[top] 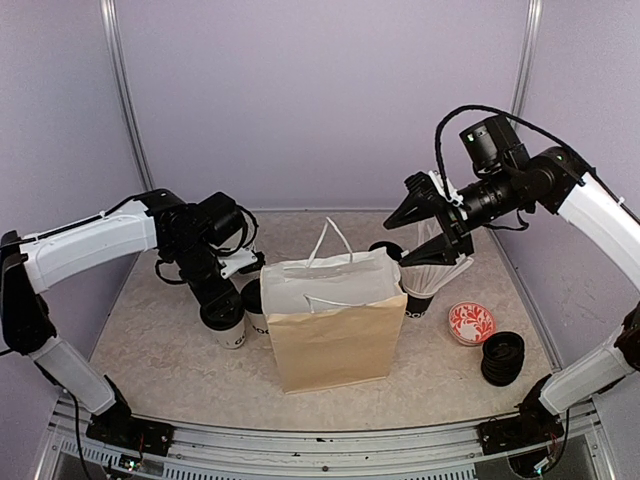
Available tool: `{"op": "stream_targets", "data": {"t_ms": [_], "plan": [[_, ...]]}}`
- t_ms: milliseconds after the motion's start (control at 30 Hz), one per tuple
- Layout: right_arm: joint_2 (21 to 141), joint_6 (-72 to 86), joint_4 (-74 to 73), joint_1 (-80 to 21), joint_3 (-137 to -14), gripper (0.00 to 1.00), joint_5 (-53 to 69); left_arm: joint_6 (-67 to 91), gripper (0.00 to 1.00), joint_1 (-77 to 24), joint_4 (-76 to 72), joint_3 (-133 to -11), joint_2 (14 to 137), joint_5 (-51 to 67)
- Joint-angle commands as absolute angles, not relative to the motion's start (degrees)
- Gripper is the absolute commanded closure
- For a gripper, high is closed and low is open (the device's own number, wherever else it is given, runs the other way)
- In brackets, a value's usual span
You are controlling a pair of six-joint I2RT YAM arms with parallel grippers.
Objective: Pack the takeout coffee
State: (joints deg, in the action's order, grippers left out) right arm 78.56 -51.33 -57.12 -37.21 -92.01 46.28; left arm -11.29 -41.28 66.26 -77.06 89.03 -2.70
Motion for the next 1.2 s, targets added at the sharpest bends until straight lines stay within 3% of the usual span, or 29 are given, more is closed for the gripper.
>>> {"op": "stream_targets", "data": {"t_ms": [0,400,933,1167], "plan": [[79.66,-50.46,-58.08,-36.73,-93.63,0.35,46.85,-7.99,0.34,-45.22,69.83,-85.25,84.47,-5.77],[85.09,-49.66,-61.64,-36.78,-98.3,0.35,45.31,-0.27,0.35,-59.98,74.83,-106.16,78.0,-15.57],[91.33,-46.71,-60.54,-41.68,-101.12,0.36,42.88,0.82,0.38,-68.19,67.04,-107.49,75.19,-17.87],[95.66,-42.12,-58.24,-43.96,-104.67,0.44,41.32,0.18,0.38,-73.98,64.63,-107.73,78.74,-15.29]]}}
